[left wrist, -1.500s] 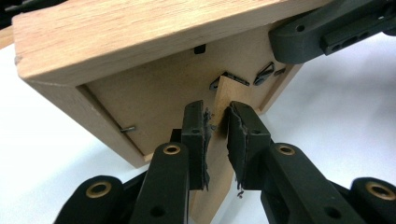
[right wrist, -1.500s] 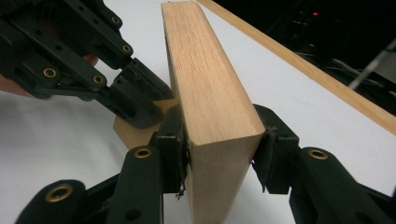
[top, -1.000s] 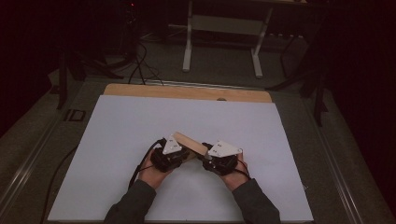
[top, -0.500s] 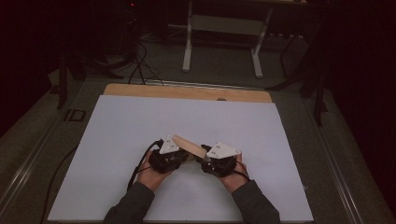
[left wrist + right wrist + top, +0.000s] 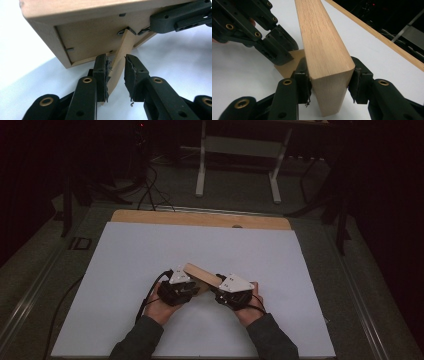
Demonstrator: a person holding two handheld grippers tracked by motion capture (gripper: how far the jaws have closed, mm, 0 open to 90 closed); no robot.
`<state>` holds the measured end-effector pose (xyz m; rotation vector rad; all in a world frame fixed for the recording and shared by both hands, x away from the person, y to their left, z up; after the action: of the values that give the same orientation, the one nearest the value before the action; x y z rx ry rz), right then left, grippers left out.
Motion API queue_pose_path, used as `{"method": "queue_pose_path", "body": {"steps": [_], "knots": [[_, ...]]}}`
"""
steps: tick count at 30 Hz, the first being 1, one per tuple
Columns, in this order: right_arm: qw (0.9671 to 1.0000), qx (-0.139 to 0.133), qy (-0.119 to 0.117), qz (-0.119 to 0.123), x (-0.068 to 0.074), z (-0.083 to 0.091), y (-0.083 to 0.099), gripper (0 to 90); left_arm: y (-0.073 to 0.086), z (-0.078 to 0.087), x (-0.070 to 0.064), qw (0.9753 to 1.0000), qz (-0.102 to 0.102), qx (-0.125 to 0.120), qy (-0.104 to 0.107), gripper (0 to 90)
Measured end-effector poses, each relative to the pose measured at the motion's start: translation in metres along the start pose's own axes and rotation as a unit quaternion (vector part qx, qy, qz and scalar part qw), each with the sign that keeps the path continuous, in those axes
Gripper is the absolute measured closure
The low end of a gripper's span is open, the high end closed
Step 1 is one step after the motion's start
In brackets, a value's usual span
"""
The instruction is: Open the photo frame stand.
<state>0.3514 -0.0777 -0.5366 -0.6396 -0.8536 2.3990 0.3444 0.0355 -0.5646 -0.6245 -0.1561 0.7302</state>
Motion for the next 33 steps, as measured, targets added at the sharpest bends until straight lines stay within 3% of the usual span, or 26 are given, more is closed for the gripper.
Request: {"method": "queue_pose_path", "body": {"steps": [10, 12, 19, 33], "knots": [[0.9999, 0.003, -0.010, 0.003, 0.004, 0.000, 0.001, 55.5, 0.002, -0.001, 0.000, 0.9999, -0.010, 0.000, -0.008, 70.9], [0.9997, 0.000, -0.025, -0.005, 0.004, 0.000, 0.001, 50.8, 0.002, -0.001, 0.001, 0.9999, -0.008, -0.003, -0.013, 64.4], [0.9983, -0.005, -0.055, -0.020, 0.004, 0.000, 0.003, 34.6, 0.002, 0.004, 0.003, 0.9998, -0.003, -0.018, -0.013, 56.0], [0.9943, -0.005, -0.097, -0.042, 0.004, 0.007, 0.010, 28.4, 0.007, 0.017, 0.008, 0.9990, 0.004, -0.041, -0.016, 53.0]]}}
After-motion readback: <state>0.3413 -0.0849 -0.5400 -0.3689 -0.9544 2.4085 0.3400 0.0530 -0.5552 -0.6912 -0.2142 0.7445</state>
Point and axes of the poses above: each handheld gripper's, and its own axes: z roughly backward along the jaws, y roughly out of its underside, x roughly to its left, the point moved 9 cm from there along -z, roughly forward along the jaws, and after that the axes turned 15 degrees about x, right-handed, at the moved point
